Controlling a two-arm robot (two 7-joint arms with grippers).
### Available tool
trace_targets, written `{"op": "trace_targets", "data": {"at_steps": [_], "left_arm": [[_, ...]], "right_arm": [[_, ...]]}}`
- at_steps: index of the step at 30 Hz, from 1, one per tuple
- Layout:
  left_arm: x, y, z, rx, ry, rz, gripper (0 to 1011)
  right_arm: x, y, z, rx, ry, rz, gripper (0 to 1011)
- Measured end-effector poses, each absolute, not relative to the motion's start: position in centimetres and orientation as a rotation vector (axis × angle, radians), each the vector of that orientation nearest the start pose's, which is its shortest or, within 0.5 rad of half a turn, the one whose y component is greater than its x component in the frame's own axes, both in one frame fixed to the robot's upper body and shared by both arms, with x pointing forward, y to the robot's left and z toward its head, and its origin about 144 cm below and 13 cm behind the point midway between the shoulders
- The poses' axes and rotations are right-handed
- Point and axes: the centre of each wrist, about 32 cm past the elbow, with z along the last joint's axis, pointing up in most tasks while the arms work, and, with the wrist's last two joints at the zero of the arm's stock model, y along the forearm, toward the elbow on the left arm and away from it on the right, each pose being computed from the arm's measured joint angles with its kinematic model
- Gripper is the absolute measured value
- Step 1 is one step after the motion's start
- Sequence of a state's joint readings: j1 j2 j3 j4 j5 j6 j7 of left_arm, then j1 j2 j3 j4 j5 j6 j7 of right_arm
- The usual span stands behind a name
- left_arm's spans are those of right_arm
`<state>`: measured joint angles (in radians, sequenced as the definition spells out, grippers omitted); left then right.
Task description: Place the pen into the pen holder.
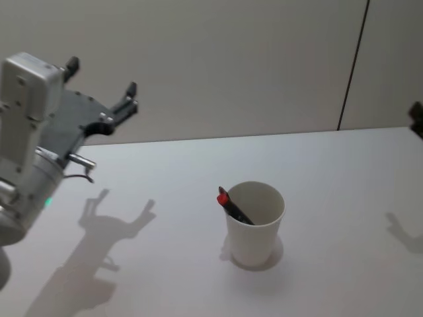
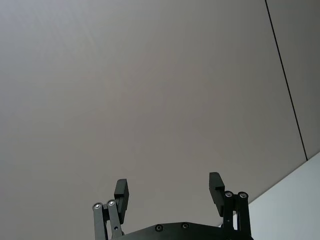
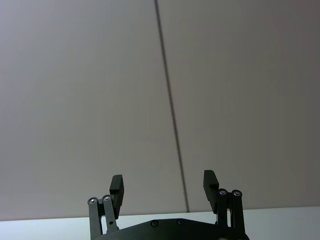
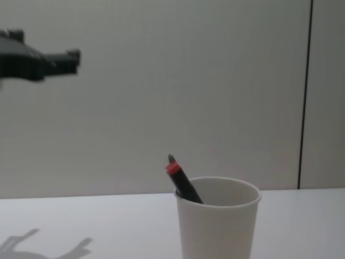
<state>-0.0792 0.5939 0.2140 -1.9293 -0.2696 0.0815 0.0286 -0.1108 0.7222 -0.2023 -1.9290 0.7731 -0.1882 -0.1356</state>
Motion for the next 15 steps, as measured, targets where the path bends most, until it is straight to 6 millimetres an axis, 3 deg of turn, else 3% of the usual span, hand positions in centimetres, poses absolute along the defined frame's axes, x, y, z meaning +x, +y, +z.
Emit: {"op": "trace_targets", "data": {"at_steps": [15], "left_arm": [[48.0, 23.0, 122.6, 0.054, -0.306, 1.183, 1001]], "right_arm": [[39.8, -34.4, 122.0, 0.28, -0.056, -1.588, 1001]]}}
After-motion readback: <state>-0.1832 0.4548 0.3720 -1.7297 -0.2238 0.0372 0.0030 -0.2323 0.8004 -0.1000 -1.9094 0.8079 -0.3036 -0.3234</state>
